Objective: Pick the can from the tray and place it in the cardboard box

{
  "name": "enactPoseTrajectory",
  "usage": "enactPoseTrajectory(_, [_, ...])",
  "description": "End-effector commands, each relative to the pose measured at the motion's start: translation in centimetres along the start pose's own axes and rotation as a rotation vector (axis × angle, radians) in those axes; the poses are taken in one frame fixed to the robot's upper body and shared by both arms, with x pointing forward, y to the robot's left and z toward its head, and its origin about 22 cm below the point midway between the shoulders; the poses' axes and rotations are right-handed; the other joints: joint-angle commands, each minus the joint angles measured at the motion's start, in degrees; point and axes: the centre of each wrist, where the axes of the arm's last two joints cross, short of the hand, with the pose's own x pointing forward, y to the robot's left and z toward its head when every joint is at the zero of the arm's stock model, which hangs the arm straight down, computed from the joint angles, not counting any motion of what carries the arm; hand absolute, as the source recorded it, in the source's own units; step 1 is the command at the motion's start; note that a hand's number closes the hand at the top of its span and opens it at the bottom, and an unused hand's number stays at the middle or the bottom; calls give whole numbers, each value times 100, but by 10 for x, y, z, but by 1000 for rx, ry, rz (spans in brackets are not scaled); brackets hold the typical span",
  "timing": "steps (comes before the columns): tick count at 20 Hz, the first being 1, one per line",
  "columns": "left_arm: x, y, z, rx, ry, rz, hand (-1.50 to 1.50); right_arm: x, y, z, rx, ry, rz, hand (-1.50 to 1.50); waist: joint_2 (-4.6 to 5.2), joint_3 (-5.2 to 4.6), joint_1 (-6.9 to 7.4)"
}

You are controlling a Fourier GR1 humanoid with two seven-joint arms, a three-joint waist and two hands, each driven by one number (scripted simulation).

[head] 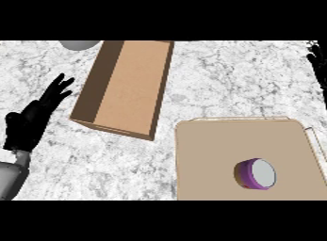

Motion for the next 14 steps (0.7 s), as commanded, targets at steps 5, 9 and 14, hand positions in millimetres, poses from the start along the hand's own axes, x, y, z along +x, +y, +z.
enactPoseTrajectory(5, [-43, 60, 25, 312, 155, -197, 0, -57, 18, 71, -73, 195, -311, -150, -190, 111, -25])
enactPoseTrajectory(9, [-53, 52, 33, 312, 221, -169, 0, -67, -16, 98, 265, 187, 480, -150, -179, 68, 0])
enactPoseTrajectory(14, [-60, 40, 39, 364, 253, -168, 0, -109, 14, 181, -12, 105, -98, -150, -218, 123, -129])
